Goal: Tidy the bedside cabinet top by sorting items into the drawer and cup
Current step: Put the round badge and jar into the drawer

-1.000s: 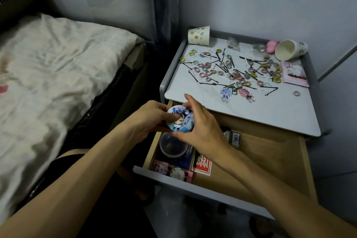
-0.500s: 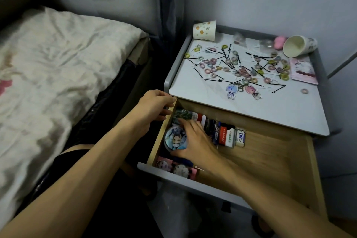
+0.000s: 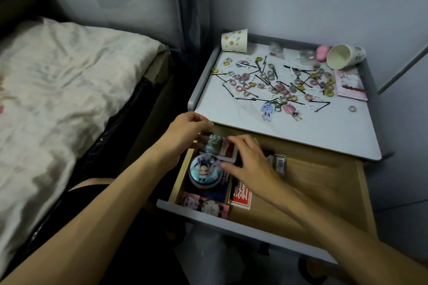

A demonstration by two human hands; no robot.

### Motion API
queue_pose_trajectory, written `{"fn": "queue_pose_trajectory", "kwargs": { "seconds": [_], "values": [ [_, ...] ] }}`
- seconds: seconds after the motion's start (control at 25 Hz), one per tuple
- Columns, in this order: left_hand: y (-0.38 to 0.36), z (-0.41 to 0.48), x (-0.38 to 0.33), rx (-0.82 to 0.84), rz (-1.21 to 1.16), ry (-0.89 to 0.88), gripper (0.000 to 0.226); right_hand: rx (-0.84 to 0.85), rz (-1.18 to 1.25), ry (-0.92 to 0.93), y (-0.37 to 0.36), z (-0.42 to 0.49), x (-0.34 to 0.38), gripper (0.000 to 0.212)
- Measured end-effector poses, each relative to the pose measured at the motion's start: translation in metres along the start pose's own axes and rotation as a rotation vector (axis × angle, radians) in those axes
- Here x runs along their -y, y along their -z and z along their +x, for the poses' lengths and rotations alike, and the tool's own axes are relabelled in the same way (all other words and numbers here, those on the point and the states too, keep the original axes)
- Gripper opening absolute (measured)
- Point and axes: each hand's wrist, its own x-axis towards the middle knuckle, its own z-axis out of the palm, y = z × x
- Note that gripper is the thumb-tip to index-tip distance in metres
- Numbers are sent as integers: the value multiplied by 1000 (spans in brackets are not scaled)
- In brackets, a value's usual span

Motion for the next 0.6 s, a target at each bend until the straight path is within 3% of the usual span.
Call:
{"fn": "queue_pose_trajectory", "kwargs": {
  "seconds": [0.24, 0.44, 0.6],
  "values": [
    [-28, 5, -32, 137, 78, -69, 16, -319, -130, -150, 120, 4, -50, 40],
    [-87, 23, -78, 223, 66, -160, 13, -181, -397, -391, 213, 42, -126, 63],
    [-133, 64, -117, 295, 115, -236, 14, -169, -450, -382, 244, 62, -170, 63]
  ]
}}
